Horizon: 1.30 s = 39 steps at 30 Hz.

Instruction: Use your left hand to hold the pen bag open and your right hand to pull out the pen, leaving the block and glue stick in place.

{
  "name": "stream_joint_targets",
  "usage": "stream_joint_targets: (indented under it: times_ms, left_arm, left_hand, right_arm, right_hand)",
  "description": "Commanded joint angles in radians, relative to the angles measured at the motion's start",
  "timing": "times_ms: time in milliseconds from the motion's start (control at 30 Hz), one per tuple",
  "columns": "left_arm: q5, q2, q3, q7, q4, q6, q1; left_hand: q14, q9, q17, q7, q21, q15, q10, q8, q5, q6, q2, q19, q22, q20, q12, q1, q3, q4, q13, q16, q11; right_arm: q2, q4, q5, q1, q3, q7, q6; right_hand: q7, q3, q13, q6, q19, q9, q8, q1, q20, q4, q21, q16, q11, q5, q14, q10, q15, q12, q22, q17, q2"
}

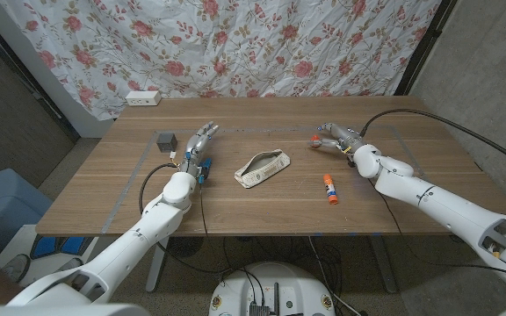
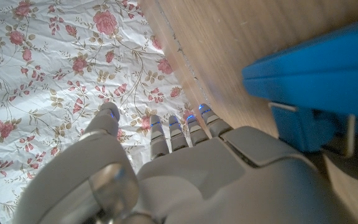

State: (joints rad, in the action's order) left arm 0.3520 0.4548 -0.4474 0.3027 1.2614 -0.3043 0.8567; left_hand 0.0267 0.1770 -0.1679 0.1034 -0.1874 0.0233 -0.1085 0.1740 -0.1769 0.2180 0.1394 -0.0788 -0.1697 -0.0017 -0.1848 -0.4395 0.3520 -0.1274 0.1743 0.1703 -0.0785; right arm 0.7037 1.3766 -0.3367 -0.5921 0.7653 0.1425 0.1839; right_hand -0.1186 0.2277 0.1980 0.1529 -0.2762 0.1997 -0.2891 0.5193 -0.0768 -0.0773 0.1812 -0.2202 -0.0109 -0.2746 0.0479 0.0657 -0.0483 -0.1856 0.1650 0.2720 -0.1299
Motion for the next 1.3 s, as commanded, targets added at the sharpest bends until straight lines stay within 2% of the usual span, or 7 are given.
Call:
stream_joint_targets:
  times_ms: [33,333,667,900,967,1067,1300]
  left_arm:
    - [0.025,-0.021,-0.001,-0.05,-0.084,-0.065,-0.031]
    - [0.047,-0.044,-0.002,-0.096,-0.175,-0.113,-0.072]
    - [0.074,-0.072,-0.004,-0.173,-0.305,-0.191,-0.124]
    - [0.093,-0.079,-0.006,-0.222,-0.362,-0.227,-0.142]
    - [0.094,-0.079,-0.005,-0.222,-0.367,-0.23,-0.144]
    - [0.105,-0.086,-0.002,-0.244,-0.399,-0.253,-0.154]
    - [0.112,-0.097,-0.002,-0.252,-0.435,-0.266,-0.168]
  left_hand:
    - [-0.006,-0.001,0.0,-0.002,-0.001,0.005,0.001,0.006,-0.006,0.002,0.001,0.003,-0.002,0.003,-0.007,0.007,0.01,0.003,0.003,0.004,0.005]
    - [-0.006,-0.001,-0.001,-0.004,-0.002,0.006,0.001,0.007,-0.006,0.003,0.003,0.003,-0.002,0.003,-0.007,0.013,0.011,0.004,0.003,0.005,0.006]
    - [-0.006,-0.001,-0.001,-0.006,-0.002,0.006,-0.001,0.008,-0.006,0.005,0.005,0.003,-0.002,0.003,-0.008,0.019,0.012,0.005,0.003,0.005,0.005]
    - [-0.005,0.0,-0.002,-0.009,-0.002,0.006,-0.003,0.009,-0.007,0.008,0.011,0.004,-0.003,0.004,-0.009,0.025,0.015,0.008,0.003,0.006,0.008]
    - [-0.005,0.0,-0.002,-0.011,-0.002,0.006,-0.004,0.009,-0.007,0.009,0.013,0.004,-0.003,0.004,-0.009,0.026,0.016,0.009,0.003,0.007,0.007]
    - [-0.003,0.0,-0.002,-0.013,-0.002,0.006,-0.004,0.01,-0.007,0.01,0.016,0.004,-0.003,0.006,-0.009,0.029,0.017,0.01,0.003,0.007,0.007]
    - [-0.002,0.0,-0.002,-0.012,-0.003,0.007,-0.005,0.01,-0.007,0.012,0.02,0.003,-0.003,0.006,-0.01,0.034,0.02,0.012,0.003,0.008,0.005]
  right_arm:
    - [-0.002,-0.035,0.062,0.003,-0.029,-0.003,-0.077]
    - [-0.016,-0.053,0.141,-0.005,-0.063,-0.012,-0.121]
    - [-0.028,-0.011,0.221,-0.033,-0.103,-0.007,-0.106]
    - [-0.039,-0.021,0.267,-0.037,-0.117,-0.012,-0.131]
    - [-0.039,-0.022,0.273,-0.033,-0.115,-0.022,-0.127]
    - [-0.044,-0.024,0.288,-0.036,-0.124,-0.013,-0.132]
    - [-0.068,-0.051,0.357,-0.059,-0.162,0.021,-0.198]
  right_hand:
    - [-0.001,-0.011,0.003,-0.032,0.016,0.0,0.018,-0.035,0.001,0.01,0.001,0.003,0.004,-0.011,-0.02,-0.005,-0.008,-0.007,0.005,0.003,0.01]
    - [0.011,-0.025,0.001,-0.075,0.027,-0.004,0.047,-0.083,0.001,0.03,0.002,0.009,0.019,-0.007,-0.045,-0.021,-0.013,-0.004,0.005,0.003,0.024]
    - [0.014,-0.035,-0.001,-0.108,0.031,-0.007,0.07,-0.117,0.0,0.045,0.003,0.006,0.016,-0.003,-0.046,-0.011,-0.018,-0.009,0.004,0.002,0.035]
    - [0.02,-0.039,-0.002,-0.125,0.041,-0.009,0.081,-0.139,-0.002,0.056,0.001,0.007,0.02,0.002,-0.052,-0.014,-0.026,-0.008,0.004,0.002,0.049]
    - [0.02,-0.041,-0.003,-0.124,0.039,-0.01,0.081,-0.148,0.0,0.06,0.002,0.006,0.016,0.004,-0.051,-0.007,-0.015,-0.011,0.004,0.001,0.053]
    - [0.012,-0.044,-0.006,-0.123,0.032,-0.013,0.086,-0.158,0.017,0.06,0.006,0.005,-0.013,0.01,-0.046,0.01,0.015,-0.015,0.003,-0.006,0.058]
    - [0.009,-0.045,-0.008,-0.124,0.023,-0.015,0.089,-0.16,0.035,0.059,0.008,0.004,-0.014,0.014,-0.037,0.024,0.034,-0.017,0.002,-0.013,0.064]
